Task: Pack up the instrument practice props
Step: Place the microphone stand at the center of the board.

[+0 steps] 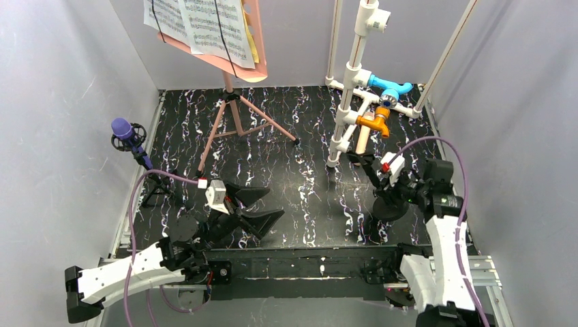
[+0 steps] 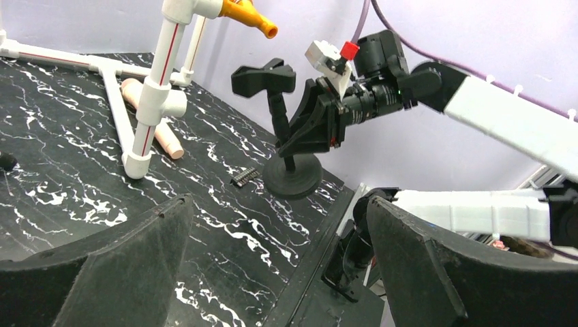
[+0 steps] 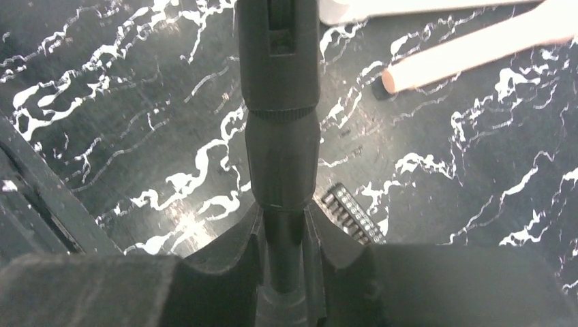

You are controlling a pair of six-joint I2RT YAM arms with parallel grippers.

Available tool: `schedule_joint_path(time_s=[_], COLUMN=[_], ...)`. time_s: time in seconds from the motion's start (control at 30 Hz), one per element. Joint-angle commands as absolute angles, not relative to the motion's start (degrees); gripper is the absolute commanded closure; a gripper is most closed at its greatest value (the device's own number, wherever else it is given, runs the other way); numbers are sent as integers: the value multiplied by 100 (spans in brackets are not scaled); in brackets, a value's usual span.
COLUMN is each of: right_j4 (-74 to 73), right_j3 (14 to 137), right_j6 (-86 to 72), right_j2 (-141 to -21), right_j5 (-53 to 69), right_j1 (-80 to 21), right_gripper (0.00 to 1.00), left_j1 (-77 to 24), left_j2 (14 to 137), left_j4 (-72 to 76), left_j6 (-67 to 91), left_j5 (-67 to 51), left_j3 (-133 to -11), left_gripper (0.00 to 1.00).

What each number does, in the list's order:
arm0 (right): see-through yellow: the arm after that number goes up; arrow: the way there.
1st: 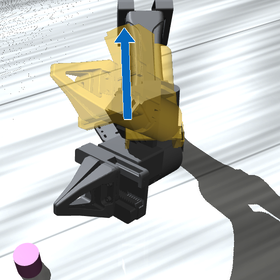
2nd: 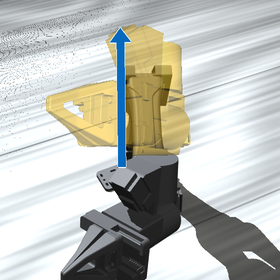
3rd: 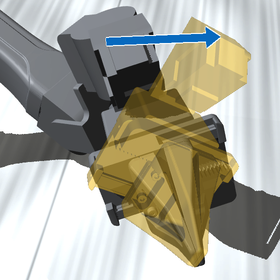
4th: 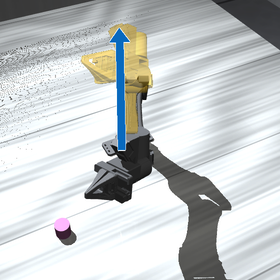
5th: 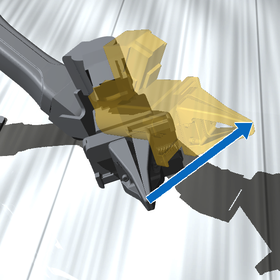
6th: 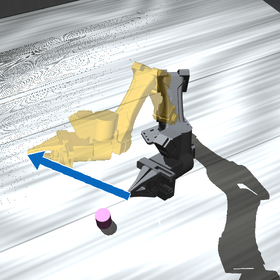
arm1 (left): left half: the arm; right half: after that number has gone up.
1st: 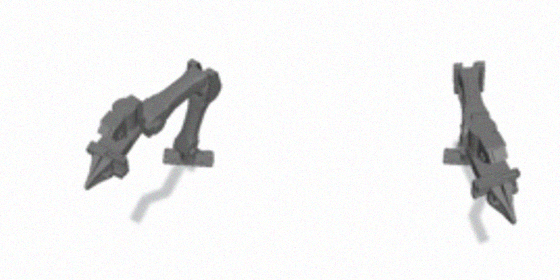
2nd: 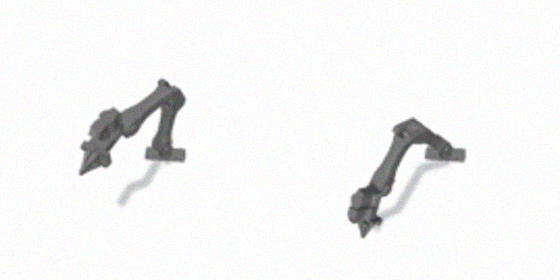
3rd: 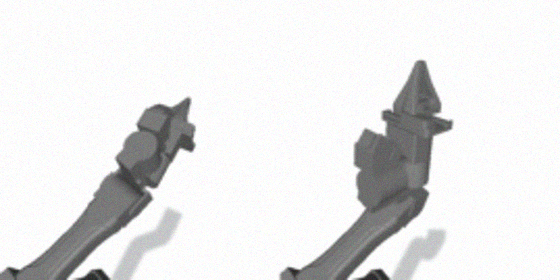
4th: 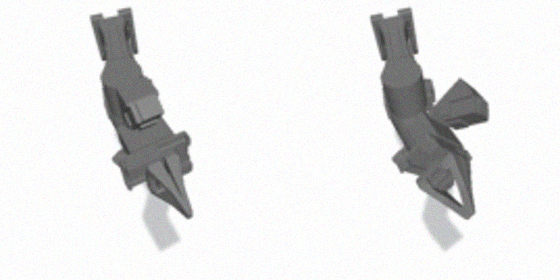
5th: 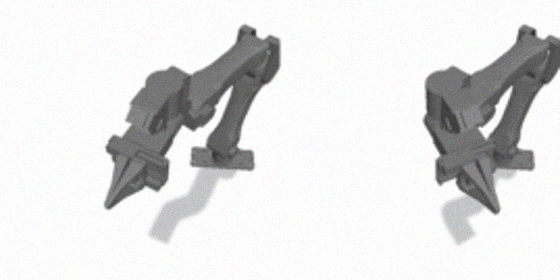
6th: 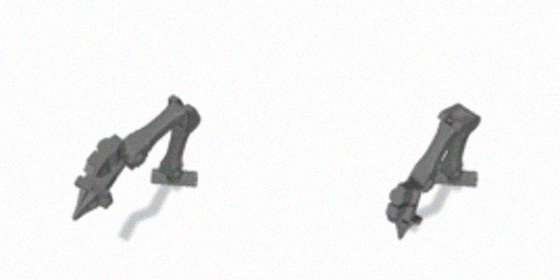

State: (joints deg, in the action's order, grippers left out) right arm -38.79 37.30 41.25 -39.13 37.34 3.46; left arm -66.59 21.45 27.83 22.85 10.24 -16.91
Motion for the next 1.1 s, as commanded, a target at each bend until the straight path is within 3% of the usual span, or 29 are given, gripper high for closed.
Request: schedule_joint_path(time_s=[0.0, 0.2, 0.33, 0.57, 0.83, 1.07], right_j4=[-4720, -7012, -7127, -5907, -3125, -2334], right_j3=[4500, 5100, 5121, 5001, 4442, 4469], right_j6=[6110, 9030, 9468, 8451, 6018, 5265], right_j2=[-4676, -5965, -6336, -6422, -6054, -6502], right_j5=[4714, 5425, 5458, 5585, 5565, 5724], right_j1=[1406, 2824, 3265, 3321, 3321, 3322], right_gripper=[99, 99, 99, 99, 99, 99], left_j1=[-6656, -6662, -6667, -6660, -6657, -6656], left_j2=[1833, 1641, 1645, 1645, 1582, 1604], left_j4=[2580, 2464, 2451, 2434, 2395, 2248], left_j6=[2127, 2064, 2048, 2048, 2046, 2028], left_j5=[1184, 1268, 1300, 1296, 1340, 1360], left_j3=[-1567, -1514, -1494, -1490, -1466, -1527], left_gripper=[2, 2, 2, 2, 2, 2])
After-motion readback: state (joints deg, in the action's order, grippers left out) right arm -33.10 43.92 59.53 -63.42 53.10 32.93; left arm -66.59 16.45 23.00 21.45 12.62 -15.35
